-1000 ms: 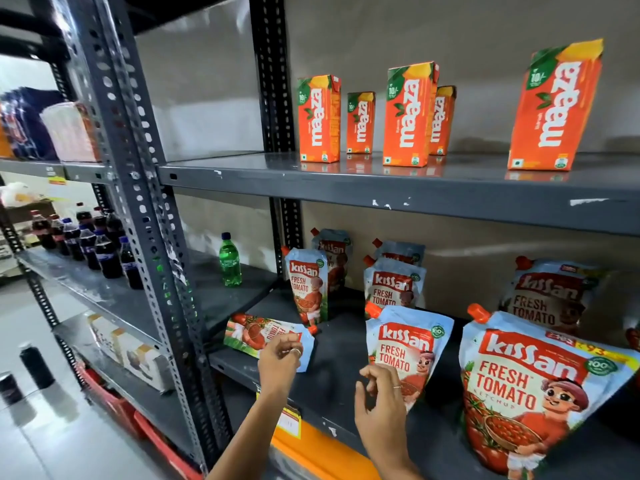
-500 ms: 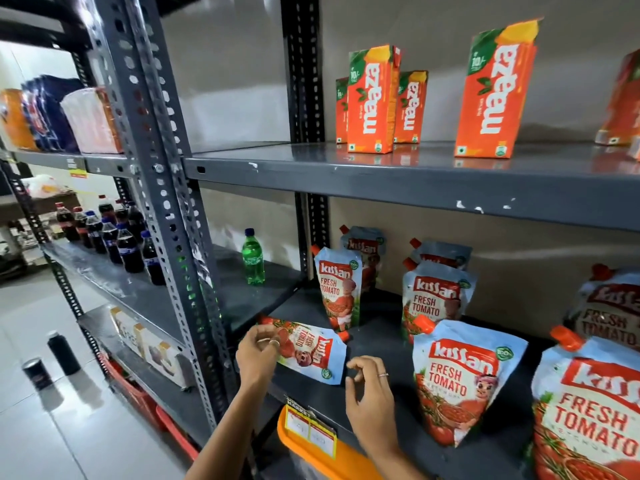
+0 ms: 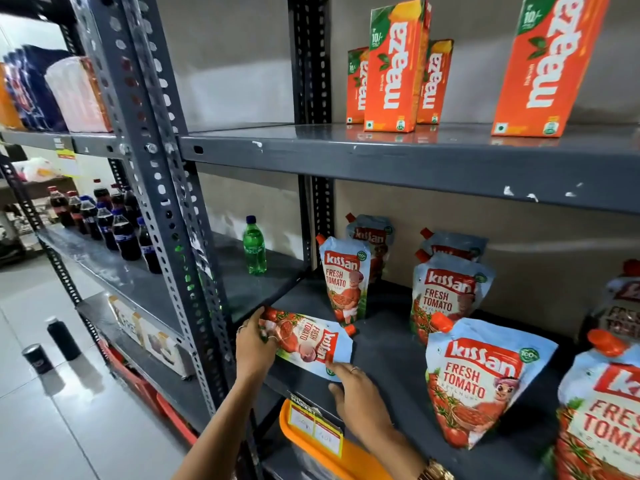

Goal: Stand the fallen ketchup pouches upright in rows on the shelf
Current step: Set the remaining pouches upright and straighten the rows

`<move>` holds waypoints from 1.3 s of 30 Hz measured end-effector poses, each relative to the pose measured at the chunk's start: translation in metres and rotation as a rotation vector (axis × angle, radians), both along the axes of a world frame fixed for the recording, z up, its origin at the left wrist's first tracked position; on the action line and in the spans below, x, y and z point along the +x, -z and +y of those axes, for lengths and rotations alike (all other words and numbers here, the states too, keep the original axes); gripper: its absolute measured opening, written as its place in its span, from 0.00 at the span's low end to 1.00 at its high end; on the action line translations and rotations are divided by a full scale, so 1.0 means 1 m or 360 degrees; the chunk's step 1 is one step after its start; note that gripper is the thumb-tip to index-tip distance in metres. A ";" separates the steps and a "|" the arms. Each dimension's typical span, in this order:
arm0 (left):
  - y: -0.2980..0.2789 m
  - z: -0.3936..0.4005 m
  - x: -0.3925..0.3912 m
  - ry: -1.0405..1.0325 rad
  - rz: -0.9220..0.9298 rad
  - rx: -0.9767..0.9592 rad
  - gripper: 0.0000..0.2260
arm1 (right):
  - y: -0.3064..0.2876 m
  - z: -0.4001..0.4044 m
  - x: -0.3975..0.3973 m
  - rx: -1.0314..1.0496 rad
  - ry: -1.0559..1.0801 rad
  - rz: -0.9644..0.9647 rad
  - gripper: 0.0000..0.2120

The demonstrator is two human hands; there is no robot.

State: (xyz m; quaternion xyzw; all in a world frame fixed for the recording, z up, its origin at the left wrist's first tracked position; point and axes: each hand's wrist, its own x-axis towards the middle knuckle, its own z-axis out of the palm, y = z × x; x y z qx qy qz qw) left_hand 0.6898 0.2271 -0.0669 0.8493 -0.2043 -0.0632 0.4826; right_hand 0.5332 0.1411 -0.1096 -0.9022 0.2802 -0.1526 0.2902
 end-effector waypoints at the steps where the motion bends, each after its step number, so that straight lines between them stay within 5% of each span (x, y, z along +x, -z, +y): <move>1: -0.001 0.002 0.000 0.0016 0.0016 0.0010 0.28 | -0.001 0.000 0.000 -0.0007 -0.0003 -0.0001 0.19; 7: -0.014 0.013 -0.004 0.0033 0.0003 0.0193 0.29 | -0.010 -0.008 -0.007 -0.0050 0.0122 -0.0063 0.13; 13: -0.010 0.028 -0.042 -0.0027 0.0066 0.0067 0.25 | -0.015 -0.020 -0.009 -0.0117 0.0340 -0.0021 0.06; 23: -0.010 0.040 -0.059 -0.0115 0.0047 -0.0023 0.08 | -0.021 -0.020 0.001 0.0353 0.0741 -0.0267 0.21; 27: -0.008 0.038 -0.049 -0.0237 0.0547 -0.0293 0.16 | -0.023 -0.019 0.003 0.0507 0.0921 -0.0204 0.27; 30: -0.005 0.037 -0.054 -0.0160 0.0944 -0.0487 0.07 | -0.027 -0.022 0.008 0.0480 0.0893 -0.0176 0.22; 39: 0.003 0.052 -0.051 0.0066 0.1053 -0.0622 0.17 | -0.039 -0.040 0.016 0.1046 0.1220 -0.0806 0.15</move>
